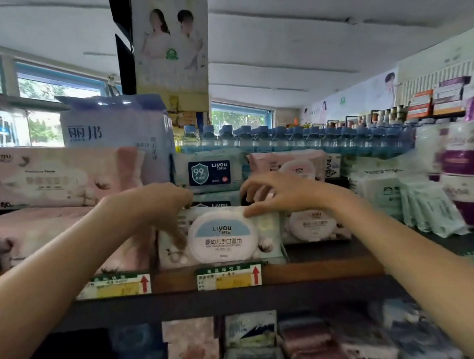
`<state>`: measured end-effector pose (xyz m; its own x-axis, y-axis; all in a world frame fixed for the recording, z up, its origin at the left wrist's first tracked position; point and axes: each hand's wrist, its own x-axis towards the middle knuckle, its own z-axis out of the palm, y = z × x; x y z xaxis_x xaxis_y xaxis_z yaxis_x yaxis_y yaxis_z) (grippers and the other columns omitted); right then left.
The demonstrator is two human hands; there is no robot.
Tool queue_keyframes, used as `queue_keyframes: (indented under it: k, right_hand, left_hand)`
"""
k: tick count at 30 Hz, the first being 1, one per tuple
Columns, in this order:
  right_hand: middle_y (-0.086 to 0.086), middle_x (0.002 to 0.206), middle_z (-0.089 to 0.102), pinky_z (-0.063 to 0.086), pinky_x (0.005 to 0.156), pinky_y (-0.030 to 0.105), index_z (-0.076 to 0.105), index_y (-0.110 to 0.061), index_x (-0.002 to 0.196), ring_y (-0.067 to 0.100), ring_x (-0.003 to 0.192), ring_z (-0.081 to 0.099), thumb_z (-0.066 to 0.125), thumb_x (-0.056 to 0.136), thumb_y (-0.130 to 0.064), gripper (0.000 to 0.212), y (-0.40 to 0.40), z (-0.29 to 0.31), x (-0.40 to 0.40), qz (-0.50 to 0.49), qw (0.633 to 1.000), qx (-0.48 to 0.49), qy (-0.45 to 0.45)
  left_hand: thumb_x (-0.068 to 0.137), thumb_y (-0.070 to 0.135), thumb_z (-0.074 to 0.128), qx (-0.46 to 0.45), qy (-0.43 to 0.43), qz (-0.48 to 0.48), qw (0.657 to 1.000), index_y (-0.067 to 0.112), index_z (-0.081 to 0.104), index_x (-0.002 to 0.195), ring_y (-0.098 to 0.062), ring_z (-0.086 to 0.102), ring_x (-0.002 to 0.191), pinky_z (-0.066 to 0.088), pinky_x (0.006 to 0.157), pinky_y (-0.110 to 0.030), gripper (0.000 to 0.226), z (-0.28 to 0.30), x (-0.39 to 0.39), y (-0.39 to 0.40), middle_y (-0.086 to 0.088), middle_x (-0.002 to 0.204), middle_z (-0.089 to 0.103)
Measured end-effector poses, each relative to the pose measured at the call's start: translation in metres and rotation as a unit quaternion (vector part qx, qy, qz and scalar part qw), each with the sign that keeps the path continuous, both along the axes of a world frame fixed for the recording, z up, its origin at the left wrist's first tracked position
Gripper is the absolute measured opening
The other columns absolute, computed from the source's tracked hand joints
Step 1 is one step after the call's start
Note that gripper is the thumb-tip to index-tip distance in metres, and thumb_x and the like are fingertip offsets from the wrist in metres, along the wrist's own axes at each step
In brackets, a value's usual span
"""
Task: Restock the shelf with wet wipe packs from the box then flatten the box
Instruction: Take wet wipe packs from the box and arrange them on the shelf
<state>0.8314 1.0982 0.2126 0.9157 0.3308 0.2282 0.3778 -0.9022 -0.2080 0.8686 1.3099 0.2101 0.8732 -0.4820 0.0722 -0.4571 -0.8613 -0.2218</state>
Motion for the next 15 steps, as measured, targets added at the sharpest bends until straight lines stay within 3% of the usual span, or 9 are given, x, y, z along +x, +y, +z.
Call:
queue_keyframes:
  k: [2,4,6,10,12,15]
  right_hand:
    - [-0.008,0.110,0.058,0.046,0.089,0.023,0.057,-0.021,0.118,0.011,0.105,0.055,0.058,0.085,-0.044,0.041,-0.015,-0.008,-0.004,-0.011,1.000,0.011,0.018]
    - [-0.010,0.109,0.059,0.045,0.086,0.019,0.060,-0.021,0.116,0.006,0.100,0.055,0.058,0.085,-0.042,0.037,-0.018,-0.015,-0.005,0.007,0.999,0.030,0.009]
    - [-0.012,0.105,0.059,0.044,0.081,0.014,0.062,-0.021,0.114,0.001,0.095,0.054,0.062,0.085,-0.036,0.033,-0.013,-0.019,-0.003,0.026,0.997,0.071,0.002]
    - [-0.008,0.110,0.060,0.045,0.087,0.023,0.063,-0.024,0.110,0.007,0.101,0.054,0.068,0.080,-0.037,0.034,-0.002,-0.032,-0.002,0.021,0.994,0.099,-0.033]
    - [-0.008,0.111,0.058,0.042,0.081,0.017,0.061,-0.021,0.113,0.007,0.101,0.051,0.067,0.081,-0.036,0.035,0.003,-0.037,-0.007,0.007,0.993,0.098,-0.060]
    - [-0.005,0.100,0.056,0.039,0.065,0.010,0.061,-0.010,0.110,0.007,0.088,0.050,0.065,0.084,-0.028,0.031,0.003,-0.043,-0.030,-0.024,0.983,0.118,-0.140]
  left_hand:
    - [0.068,0.037,0.077,0.043,0.000,0.016,0.999,0.021,0.044,0.128,-0.018,0.049,0.114,0.038,0.096,-0.029,0.071,0.003,-0.001,-0.007,0.002,0.126,0.053]
    - [0.068,0.036,0.077,0.081,0.007,0.025,0.996,0.021,0.041,0.132,-0.020,0.048,0.119,0.038,0.098,-0.030,0.075,0.005,0.000,-0.015,0.000,0.130,0.051]
    - [0.071,0.030,0.076,0.089,0.040,0.025,0.995,0.020,0.036,0.135,-0.020,0.046,0.122,0.037,0.099,-0.031,0.076,0.007,-0.001,-0.019,-0.001,0.134,0.048]
    - [0.077,0.017,0.071,0.088,0.036,0.001,0.995,0.022,0.033,0.139,-0.021,0.043,0.125,0.037,0.100,-0.033,0.073,0.011,-0.011,-0.021,-0.002,0.139,0.044]
    - [0.084,0.015,0.063,0.068,0.016,-0.058,0.996,0.022,0.036,0.137,-0.020,0.043,0.124,0.037,0.101,-0.032,0.061,0.010,-0.024,-0.028,-0.002,0.139,0.044]
    - [0.090,0.027,0.051,-0.035,-0.045,-0.212,0.976,0.019,0.050,0.124,-0.018,0.052,0.113,0.041,0.096,-0.032,0.036,0.003,-0.052,-0.050,-0.002,0.126,0.055]
